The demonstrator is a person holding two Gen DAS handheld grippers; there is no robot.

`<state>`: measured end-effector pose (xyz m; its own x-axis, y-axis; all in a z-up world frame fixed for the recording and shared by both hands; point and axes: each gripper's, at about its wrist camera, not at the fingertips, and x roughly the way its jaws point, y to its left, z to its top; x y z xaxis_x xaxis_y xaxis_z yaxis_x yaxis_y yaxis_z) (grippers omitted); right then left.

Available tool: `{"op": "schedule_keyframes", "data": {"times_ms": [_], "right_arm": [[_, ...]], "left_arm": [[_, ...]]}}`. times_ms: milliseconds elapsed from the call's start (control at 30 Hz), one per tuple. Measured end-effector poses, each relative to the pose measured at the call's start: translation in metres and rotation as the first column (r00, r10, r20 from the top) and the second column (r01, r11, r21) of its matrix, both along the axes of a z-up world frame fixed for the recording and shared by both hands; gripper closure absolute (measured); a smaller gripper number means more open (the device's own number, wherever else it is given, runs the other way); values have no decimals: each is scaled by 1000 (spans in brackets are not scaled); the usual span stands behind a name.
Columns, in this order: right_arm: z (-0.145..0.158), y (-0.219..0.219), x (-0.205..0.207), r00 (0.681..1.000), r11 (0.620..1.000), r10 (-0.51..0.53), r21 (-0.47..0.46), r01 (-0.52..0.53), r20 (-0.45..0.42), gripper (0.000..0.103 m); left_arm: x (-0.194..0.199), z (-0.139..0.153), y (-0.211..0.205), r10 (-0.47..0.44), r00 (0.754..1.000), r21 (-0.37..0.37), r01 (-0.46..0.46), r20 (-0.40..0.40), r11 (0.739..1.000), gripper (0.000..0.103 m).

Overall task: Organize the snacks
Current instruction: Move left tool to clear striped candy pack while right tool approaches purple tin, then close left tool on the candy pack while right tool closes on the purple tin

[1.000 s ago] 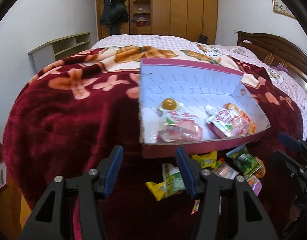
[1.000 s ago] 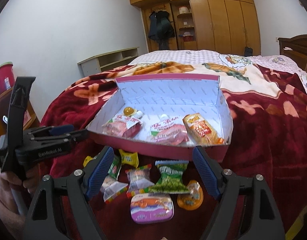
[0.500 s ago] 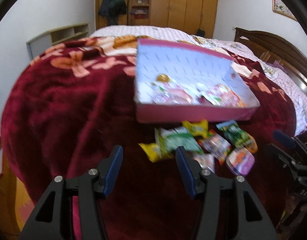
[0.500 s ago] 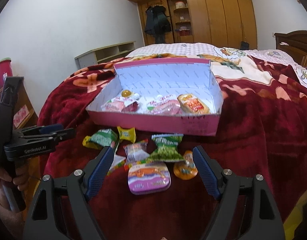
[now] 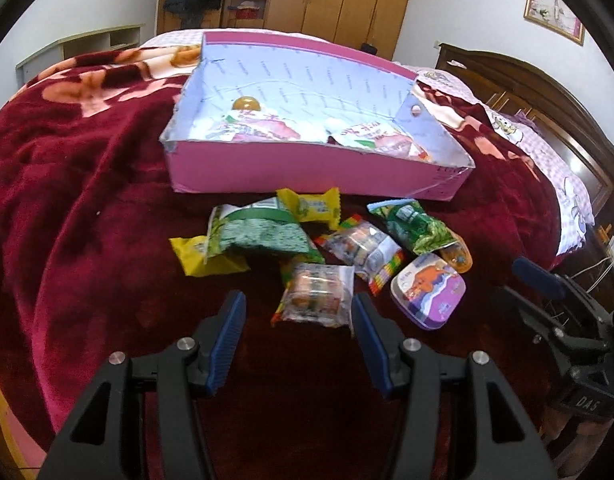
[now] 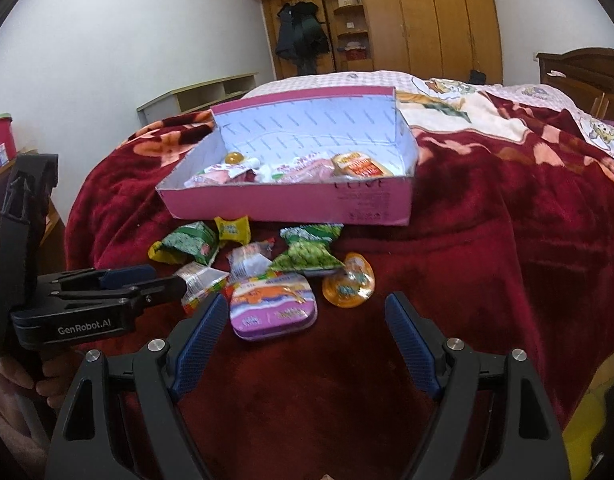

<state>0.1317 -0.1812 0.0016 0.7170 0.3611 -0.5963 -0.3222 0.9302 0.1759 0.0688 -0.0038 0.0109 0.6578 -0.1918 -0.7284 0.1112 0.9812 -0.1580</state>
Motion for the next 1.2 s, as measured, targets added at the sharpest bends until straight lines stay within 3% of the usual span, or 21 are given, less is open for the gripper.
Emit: {"op": "schedule_keyframes", "data": {"times_ms": [200, 500, 633, 900, 1200], "right_arm": [[-12, -4, 1, 999, 1000, -1, 24, 2, -37, 20], [-20, -9, 5, 998, 999, -8, 49, 11, -66, 20], [-22, -10, 7, 997, 998, -12, 55, 16, -77, 20], [-21, -8, 7, 997, 999, -13, 52, 17, -78, 20], [-18, 5, 4, 997, 999, 11, 35, -8, -72, 20]], "left_arm": [[5, -6, -16, -31, 999, 45, 30, 28, 999, 45], [20, -21, -25, -9, 1000, 74, 7, 29, 997, 45], [19, -23, -26, 0, 999, 95, -3, 40, 995, 56], [11, -19, -19, 0, 999, 82, -4, 48, 997, 60], [-9, -17, -3, 43, 997, 121, -51, 70, 991, 60]]}}
